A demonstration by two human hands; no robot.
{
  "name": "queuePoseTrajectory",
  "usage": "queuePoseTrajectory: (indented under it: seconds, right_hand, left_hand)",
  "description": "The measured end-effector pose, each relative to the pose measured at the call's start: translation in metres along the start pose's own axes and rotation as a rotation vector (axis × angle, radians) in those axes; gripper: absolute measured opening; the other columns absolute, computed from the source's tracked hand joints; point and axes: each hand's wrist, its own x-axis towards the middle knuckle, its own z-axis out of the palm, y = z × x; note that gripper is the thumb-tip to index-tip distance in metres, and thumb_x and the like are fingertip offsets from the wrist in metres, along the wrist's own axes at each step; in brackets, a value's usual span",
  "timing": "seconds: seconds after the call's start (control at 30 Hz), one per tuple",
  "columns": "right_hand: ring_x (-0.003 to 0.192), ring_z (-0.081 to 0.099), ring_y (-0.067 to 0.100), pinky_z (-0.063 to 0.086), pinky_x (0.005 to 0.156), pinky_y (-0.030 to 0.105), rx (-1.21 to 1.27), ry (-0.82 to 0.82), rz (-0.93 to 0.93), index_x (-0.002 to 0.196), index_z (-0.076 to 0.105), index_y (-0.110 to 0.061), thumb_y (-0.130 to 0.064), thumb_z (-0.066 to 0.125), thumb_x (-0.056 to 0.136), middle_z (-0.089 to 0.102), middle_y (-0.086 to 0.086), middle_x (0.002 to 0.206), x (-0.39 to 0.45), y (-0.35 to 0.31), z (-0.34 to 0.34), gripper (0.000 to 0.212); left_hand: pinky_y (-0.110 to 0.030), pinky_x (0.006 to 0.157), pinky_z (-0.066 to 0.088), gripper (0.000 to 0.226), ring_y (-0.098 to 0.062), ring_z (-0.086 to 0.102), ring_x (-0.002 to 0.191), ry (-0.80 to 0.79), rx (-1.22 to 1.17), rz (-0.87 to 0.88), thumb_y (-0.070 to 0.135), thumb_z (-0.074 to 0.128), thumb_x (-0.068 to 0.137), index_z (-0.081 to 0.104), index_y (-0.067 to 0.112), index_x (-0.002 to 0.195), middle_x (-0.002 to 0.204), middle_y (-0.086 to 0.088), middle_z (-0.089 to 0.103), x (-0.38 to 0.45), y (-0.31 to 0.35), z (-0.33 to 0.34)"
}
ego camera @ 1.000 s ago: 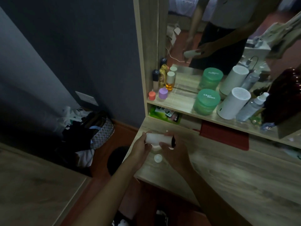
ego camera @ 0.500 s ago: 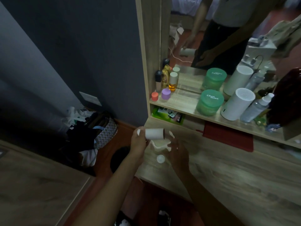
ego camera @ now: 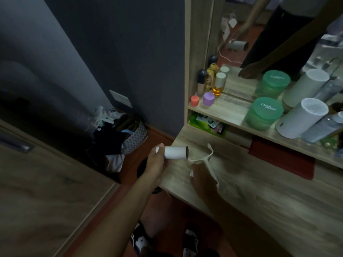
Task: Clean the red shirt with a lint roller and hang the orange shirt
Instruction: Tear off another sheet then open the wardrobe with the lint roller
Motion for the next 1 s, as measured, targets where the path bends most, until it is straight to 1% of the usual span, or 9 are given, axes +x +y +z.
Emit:
queuePoseTrajectory:
  seconds: [0.13, 0.23, 0.3, 0.37, 0.53, 0.7, 0.83, 0.9, 1.0]
  right_hand:
    - [0.109, 0.063, 0.027, 0.045, 0.093, 0.031, 0.201, 0.044, 0.144, 0.125, 0.063, -0.005, -0.028, 0.06, 0.089, 0.066, 0.012, 0.12, 0.001, -0.02, -0.017, 0.043]
    - [0.084, 0.071, 0.017, 0.049, 0.074, 0.013, 0.598, 0.079, 0.301, 0.114, 0.071, -0.008, -0.029, 0.06, 0.091, 0.074, 0.006, 0.098, 0.011, -0.038, -0.039, 0.032]
    - [0.074, 0.073, 0.013, 0.058, 0.065, 0.023, 0.917, 0.138, 0.352, 0.109, 0.072, -0.008, -0.018, 0.068, 0.088, 0.074, 0.006, 0.092, 0.013, -0.053, -0.055, 0.023]
    - [0.08, 0.073, 0.015, 0.061, 0.07, 0.034, 1.004, 0.233, 0.366, 0.101, 0.073, -0.01, -0.017, 0.072, 0.085, 0.074, 0.006, 0.092, 0.014, -0.061, -0.061, 0.017]
    - [0.086, 0.07, 0.013, 0.059, 0.079, 0.041, 0.895, 0.332, 0.284, 0.093, 0.073, -0.02, -0.019, 0.072, 0.084, 0.073, -0.003, 0.091, 0.014, -0.071, -0.067, 0.009]
    - [0.085, 0.065, 0.004, 0.052, 0.079, 0.023, 0.749, 0.472, 0.077, 0.094, 0.073, -0.013, -0.014, 0.07, 0.087, 0.072, -0.003, 0.091, 0.006, -0.089, -0.073, 0.008]
    - [0.086, 0.061, -0.009, 0.042, 0.076, 0.005, 0.696, 0.49, 0.056, 0.097, 0.069, -0.021, -0.02, 0.063, 0.093, 0.069, -0.013, 0.092, 0.005, -0.098, -0.071, 0.007]
    - [0.088, 0.057, -0.016, 0.04, 0.078, 0.0, 0.674, 0.491, 0.036, 0.102, 0.068, -0.02, -0.021, 0.06, 0.094, 0.066, -0.016, 0.097, 0.006, -0.099, -0.072, 0.011]
    - [0.093, 0.061, -0.006, 0.049, 0.085, 0.015, 0.669, 0.456, 0.0, 0.107, 0.067, -0.018, -0.029, 0.059, 0.094, 0.066, -0.015, 0.1, 0.013, -0.094, -0.072, 0.019]
  left_hand:
    - [-0.044, 0.094, 0.052, 0.042, -0.028, 0.061, 0.106, 0.006, 0.012, -0.009, 0.033, 0.048, 0.098, 0.05, 0.01, 0.133, 0.118, -0.015, 0.062, 0.0, 0.001, -0.007]
    - [-0.042, 0.088, 0.054, 0.042, -0.027, 0.062, 0.102, 0.023, 0.018, -0.022, 0.034, 0.047, 0.098, 0.051, 0.009, 0.131, 0.115, -0.015, 0.063, -0.002, 0.0, -0.01]
    - [-0.038, 0.078, 0.055, 0.041, -0.024, 0.063, 0.093, 0.028, -0.016, -0.038, 0.033, 0.047, 0.099, 0.052, 0.006, 0.129, 0.105, -0.014, 0.065, -0.003, 0.0, -0.011]
    - [-0.038, 0.081, 0.054, 0.041, -0.022, 0.063, 0.089, 0.011, -0.067, -0.051, 0.031, 0.047, 0.099, 0.05, 0.004, 0.13, 0.098, -0.012, 0.064, -0.005, 0.0, -0.01]
    - [-0.034, 0.08, 0.053, 0.035, -0.02, 0.061, 0.09, -0.048, -0.167, -0.061, 0.026, 0.044, 0.101, 0.047, 0.006, 0.129, 0.097, -0.01, 0.06, -0.015, 0.002, 0.001]
    - [-0.034, 0.075, 0.053, 0.036, -0.022, 0.06, 0.089, -0.047, -0.197, -0.026, 0.026, 0.041, 0.102, 0.047, 0.003, 0.128, 0.101, -0.014, 0.06, -0.018, 0.004, 0.009]
    - [-0.032, 0.069, 0.054, 0.024, -0.023, 0.061, 0.086, -0.058, -0.18, 0.003, 0.028, 0.044, 0.101, 0.054, 0.008, 0.108, 0.1, -0.017, 0.061, -0.022, 0.008, 0.01]
    - [-0.029, 0.063, 0.054, 0.029, -0.022, 0.062, 0.081, -0.082, -0.089, 0.031, 0.032, 0.045, 0.099, 0.055, 0.008, 0.109, 0.103, -0.02, 0.062, -0.024, 0.009, 0.01]
    - [-0.022, 0.054, 0.052, 0.041, -0.016, 0.062, 0.076, -0.129, 0.1, 0.104, 0.042, 0.049, 0.096, 0.051, 0.006, 0.116, 0.107, -0.017, 0.062, -0.026, 0.009, 0.006]
